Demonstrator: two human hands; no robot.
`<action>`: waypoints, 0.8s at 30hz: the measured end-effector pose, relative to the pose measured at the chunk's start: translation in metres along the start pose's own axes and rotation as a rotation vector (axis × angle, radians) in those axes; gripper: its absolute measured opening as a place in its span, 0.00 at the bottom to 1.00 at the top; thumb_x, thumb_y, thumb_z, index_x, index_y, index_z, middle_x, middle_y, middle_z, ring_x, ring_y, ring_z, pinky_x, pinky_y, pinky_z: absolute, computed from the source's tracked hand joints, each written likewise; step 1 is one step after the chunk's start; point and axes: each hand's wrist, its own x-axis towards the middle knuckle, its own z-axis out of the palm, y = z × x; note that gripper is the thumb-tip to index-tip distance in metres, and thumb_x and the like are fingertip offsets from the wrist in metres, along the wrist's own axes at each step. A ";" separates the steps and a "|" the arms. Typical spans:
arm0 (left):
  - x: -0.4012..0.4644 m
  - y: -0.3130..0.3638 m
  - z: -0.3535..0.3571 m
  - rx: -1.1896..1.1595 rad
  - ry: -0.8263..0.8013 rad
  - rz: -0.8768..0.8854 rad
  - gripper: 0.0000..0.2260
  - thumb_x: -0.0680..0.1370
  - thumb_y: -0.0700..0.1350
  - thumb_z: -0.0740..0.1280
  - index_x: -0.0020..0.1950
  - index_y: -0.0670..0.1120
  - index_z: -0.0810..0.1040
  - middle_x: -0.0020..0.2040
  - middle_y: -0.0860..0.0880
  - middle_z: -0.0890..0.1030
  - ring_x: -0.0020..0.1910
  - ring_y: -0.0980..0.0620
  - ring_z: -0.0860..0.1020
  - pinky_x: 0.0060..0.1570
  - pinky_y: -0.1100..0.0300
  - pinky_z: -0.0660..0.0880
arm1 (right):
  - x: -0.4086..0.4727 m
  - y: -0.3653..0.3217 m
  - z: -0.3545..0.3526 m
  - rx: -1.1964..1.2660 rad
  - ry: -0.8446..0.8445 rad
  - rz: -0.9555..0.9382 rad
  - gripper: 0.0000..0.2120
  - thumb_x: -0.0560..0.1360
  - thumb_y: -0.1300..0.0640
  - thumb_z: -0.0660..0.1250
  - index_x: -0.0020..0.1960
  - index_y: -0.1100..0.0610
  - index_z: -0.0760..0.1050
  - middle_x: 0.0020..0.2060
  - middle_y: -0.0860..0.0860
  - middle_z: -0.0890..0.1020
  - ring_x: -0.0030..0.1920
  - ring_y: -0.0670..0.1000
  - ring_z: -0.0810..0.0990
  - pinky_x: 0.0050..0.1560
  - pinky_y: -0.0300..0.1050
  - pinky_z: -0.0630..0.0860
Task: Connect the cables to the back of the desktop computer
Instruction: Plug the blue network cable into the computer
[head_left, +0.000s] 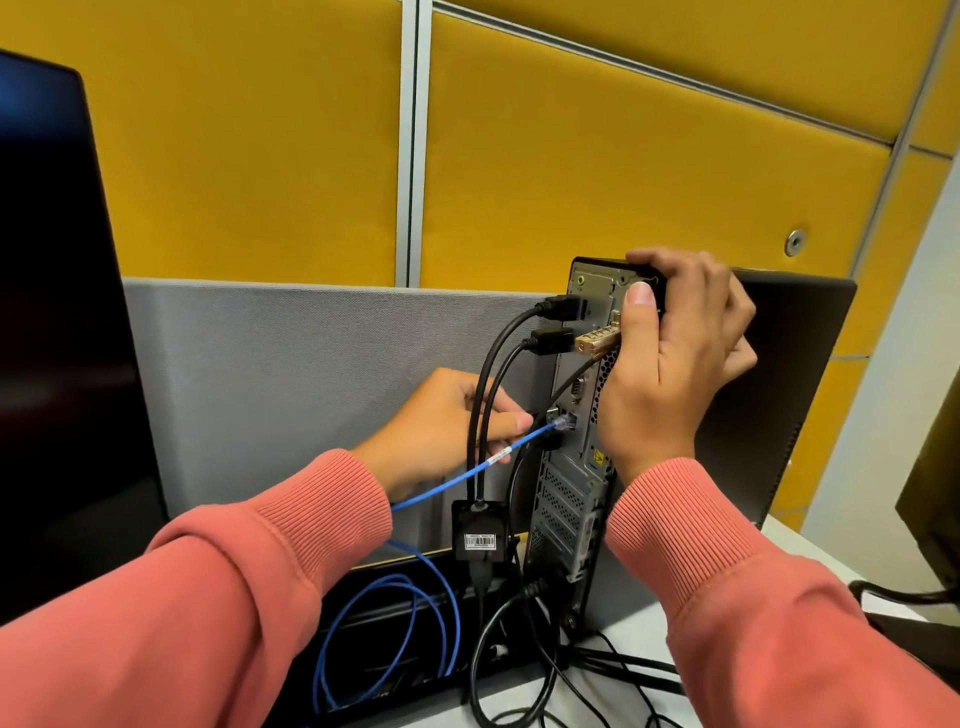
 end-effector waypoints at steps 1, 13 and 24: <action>0.000 -0.001 0.001 -0.011 0.004 0.000 0.04 0.77 0.41 0.75 0.44 0.42 0.85 0.41 0.39 0.87 0.35 0.51 0.83 0.36 0.65 0.77 | 0.000 0.000 0.000 0.002 0.000 0.001 0.11 0.81 0.53 0.59 0.60 0.47 0.76 0.60 0.40 0.75 0.71 0.46 0.65 0.65 0.53 0.59; -0.001 0.000 0.007 0.044 0.035 0.042 0.07 0.78 0.39 0.74 0.45 0.35 0.83 0.39 0.34 0.85 0.30 0.50 0.80 0.34 0.61 0.79 | 0.000 -0.001 0.000 0.012 -0.006 -0.001 0.11 0.80 0.53 0.60 0.60 0.47 0.77 0.59 0.35 0.71 0.71 0.46 0.65 0.66 0.55 0.59; 0.011 0.009 0.002 0.010 -0.027 0.022 0.08 0.77 0.38 0.76 0.46 0.32 0.83 0.33 0.43 0.83 0.26 0.55 0.77 0.27 0.67 0.73 | 0.000 -0.001 0.000 0.012 -0.002 0.002 0.11 0.81 0.54 0.60 0.60 0.46 0.76 0.58 0.33 0.70 0.71 0.45 0.65 0.67 0.57 0.60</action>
